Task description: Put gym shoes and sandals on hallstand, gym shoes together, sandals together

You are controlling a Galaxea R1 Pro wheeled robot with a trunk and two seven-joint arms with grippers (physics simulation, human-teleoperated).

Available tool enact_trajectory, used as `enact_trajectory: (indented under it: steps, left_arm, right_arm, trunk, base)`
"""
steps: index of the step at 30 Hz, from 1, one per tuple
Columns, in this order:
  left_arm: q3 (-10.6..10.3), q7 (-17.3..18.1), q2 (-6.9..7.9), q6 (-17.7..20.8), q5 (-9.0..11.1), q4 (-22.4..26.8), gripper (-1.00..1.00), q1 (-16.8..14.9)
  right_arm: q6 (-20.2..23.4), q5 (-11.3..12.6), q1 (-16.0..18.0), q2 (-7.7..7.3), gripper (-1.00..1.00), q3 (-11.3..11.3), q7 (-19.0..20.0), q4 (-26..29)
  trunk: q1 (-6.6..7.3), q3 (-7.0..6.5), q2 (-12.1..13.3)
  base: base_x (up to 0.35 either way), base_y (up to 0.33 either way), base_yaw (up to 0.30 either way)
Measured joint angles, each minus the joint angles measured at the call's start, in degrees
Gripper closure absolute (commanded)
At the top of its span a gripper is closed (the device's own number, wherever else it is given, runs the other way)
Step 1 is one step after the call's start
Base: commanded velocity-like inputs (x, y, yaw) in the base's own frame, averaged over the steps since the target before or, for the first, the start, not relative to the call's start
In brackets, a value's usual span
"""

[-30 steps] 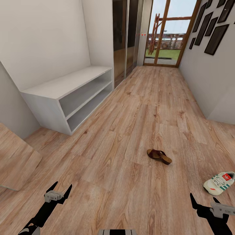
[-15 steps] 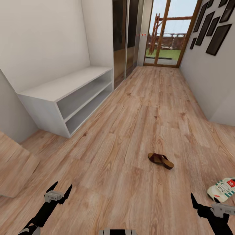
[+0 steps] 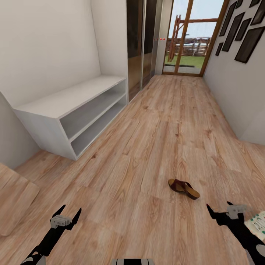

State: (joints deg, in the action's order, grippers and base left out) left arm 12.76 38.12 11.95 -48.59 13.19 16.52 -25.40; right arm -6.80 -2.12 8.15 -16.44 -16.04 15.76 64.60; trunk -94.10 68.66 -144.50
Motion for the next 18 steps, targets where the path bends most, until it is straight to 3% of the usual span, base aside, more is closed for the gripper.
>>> enact_trajectory:
  steps: [1, 5, 8, 10, 18]
  left_arm:
    - [-0.01, 0.01, 0.0, -0.01, -0.02, -0.01, -1.0, -0.01]
    - [-0.01, 0.02, 0.0, -0.01, -0.01, 0.0, -1.0, 0.0]
    - [-0.01, 0.02, 0.0, -0.01, -0.01, 0.0, -1.0, 0.0]
    - [-0.01, -0.01, 0.0, -0.01, -0.01, 0.0, -1.0, 0.0]
    - [-0.01, -0.04, 0.0, -0.01, -0.01, 0.01, -1.0, 0.0]
  right_arm:
    - [0.24, -2.33, 3.01, -1.5, -1.0, 2.85, 3.57, -2.92]
    - [0.16, -5.07, 10.4, -3.3, -1.0, 5.92, 7.45, -10.74]
    - [-0.04, -5.44, 12.28, -3.63, -1.0, 6.29, 8.0, -13.15]
    - [-0.88, -5.92, 15.49, -4.21, -1.0, 6.66, 8.76, -17.7]
    - [-3.74, -6.49, 19.36, -4.77, -1.0, 6.9, 9.6, -26.25]
  trunk:
    - [0.0, 0.0, 0.0]
    - [0.0, 0.0, 0.0]
    - [0.0, 0.0, 0.0]
    - [0.0, 0.0, 0.0]
    - [0.0, 0.0, 0.0]
  base:
    - [0.032, -0.002, 0.0]
    - [0.02, -0.001, 0.0]
    - [0.012, -0.001, 0.0]
    - [0.008, 0.0, 0.0]
    - [0.005, 0.0, 0.0]
